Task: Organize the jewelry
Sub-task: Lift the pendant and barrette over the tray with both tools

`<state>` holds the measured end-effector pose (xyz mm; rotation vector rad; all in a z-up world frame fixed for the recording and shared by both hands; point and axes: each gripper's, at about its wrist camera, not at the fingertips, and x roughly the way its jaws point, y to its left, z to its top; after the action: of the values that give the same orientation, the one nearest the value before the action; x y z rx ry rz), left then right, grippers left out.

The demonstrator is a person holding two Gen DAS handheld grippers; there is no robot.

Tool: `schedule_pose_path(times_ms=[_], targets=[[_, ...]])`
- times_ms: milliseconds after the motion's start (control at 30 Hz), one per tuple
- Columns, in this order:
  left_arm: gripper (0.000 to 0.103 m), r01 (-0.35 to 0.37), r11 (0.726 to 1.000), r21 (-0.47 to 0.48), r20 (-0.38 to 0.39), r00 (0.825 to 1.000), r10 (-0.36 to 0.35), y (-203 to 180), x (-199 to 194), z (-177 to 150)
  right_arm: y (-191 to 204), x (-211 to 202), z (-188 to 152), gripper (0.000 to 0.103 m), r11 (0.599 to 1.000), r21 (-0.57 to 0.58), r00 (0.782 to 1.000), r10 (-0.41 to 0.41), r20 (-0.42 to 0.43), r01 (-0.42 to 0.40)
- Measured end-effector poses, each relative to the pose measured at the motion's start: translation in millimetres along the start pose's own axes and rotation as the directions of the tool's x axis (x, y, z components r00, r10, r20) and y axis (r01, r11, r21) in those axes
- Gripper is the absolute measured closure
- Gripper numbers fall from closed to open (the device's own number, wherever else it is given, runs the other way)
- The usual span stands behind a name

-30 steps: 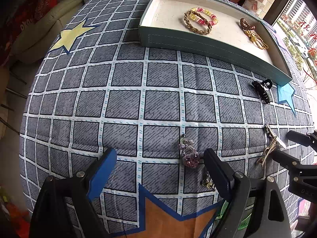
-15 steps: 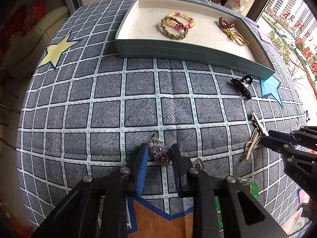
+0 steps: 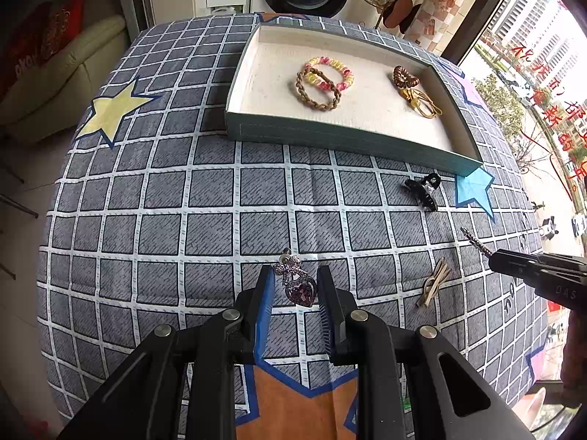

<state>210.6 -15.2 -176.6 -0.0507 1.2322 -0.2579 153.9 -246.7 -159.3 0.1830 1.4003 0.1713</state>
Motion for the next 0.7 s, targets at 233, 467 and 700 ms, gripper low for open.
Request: schedule_pose_path(times_ms=[233,467,700], targets=[[0.067,0.019,0.999,0.031,0.051,0.998,-0.02,3,-23,17,-1,-28,11,0.092,0.999,0.014,0.998,0.042,0.053,-0.043],[0.067,0.04,0.998,0.041,0.103,0.994,-0.044,-1,-32,49,-11,-53,39,0.092,0.995,0.034,0.99,0.093,0.109,-0.097],[0.067,0.024,0.997,0.067,0.139,0.99,-0.033,-5,-24,90,-4,-49,81,0.092,0.993,0.033,0.983,0.111,0.146,-0.117]])
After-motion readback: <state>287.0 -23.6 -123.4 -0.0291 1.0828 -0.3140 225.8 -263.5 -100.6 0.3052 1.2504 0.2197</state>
